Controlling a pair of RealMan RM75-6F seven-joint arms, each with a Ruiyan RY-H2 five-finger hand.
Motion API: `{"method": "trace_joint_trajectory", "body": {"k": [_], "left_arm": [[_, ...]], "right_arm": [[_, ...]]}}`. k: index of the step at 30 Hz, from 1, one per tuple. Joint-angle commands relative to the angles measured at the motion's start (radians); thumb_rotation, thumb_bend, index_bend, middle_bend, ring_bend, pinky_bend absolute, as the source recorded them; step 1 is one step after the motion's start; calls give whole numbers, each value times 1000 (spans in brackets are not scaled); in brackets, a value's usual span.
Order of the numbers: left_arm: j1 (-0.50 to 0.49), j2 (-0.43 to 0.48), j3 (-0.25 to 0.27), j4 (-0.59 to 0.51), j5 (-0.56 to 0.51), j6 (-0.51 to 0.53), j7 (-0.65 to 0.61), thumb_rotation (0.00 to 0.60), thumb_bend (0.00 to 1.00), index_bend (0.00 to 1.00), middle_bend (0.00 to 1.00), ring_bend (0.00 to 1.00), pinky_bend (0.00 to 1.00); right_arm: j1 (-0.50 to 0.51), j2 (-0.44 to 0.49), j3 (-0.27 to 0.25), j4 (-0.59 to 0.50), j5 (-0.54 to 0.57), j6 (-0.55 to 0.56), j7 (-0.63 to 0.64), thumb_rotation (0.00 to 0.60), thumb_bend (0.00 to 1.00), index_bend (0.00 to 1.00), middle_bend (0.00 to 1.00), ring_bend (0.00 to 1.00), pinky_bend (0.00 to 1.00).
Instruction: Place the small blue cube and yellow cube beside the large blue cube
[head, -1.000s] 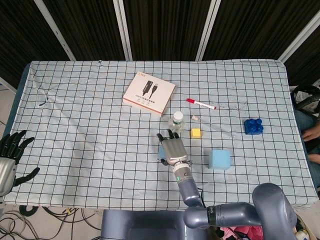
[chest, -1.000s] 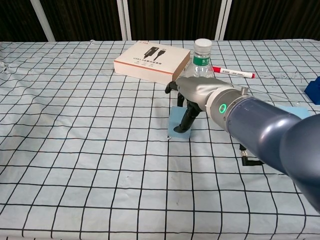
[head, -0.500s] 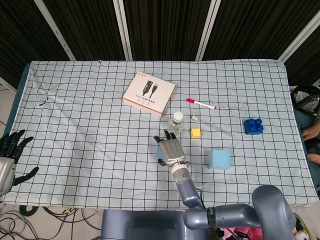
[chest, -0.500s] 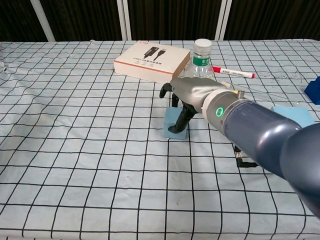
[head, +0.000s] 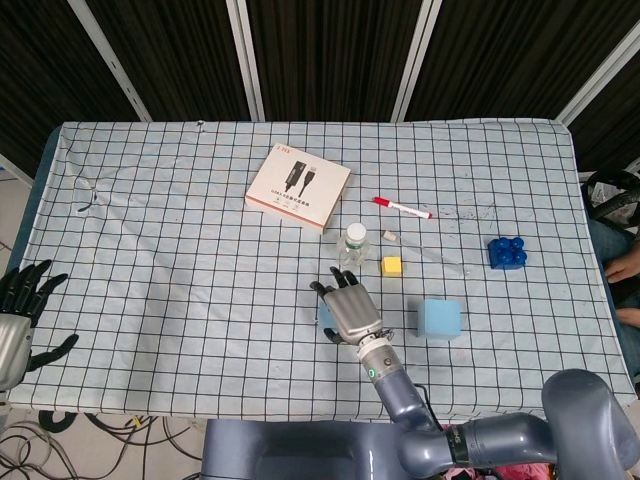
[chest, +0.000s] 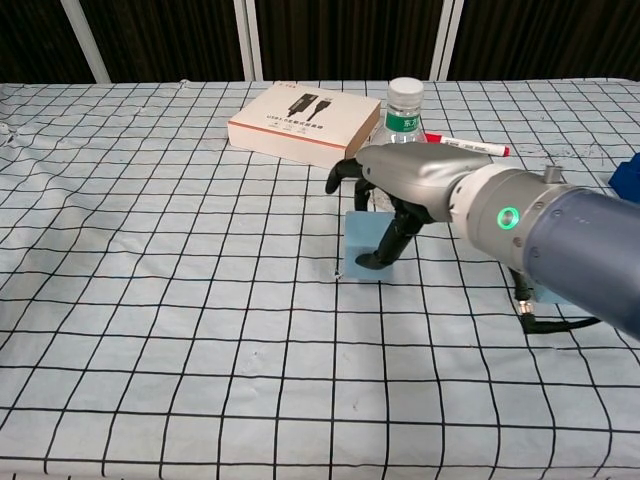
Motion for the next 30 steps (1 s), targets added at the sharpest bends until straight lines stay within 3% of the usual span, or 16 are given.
{"method": "trace_joint_trajectory", "body": {"k": [1, 13, 30], "left_arm": [[-1, -2, 2, -2, 3, -3, 5, 600, 151, 162, 37, 0, 0], [-8, 4, 7, -3, -3, -32, 11, 600, 152, 162, 37, 0, 0], [-45, 17, -3, 4, -77, -150, -2, 600, 151, 162, 37, 0, 0]], "right_arm": [[-32, 51, -37, -44, -37, 18, -3, 600, 266, 195, 436, 46, 108], [-94, 129, -68, -9, -62, 1, 56, 600, 261, 195, 435, 47, 107], [-169, 133, -107, 139, -154, -56, 177, 600, 261, 195, 435, 47, 107]]}}
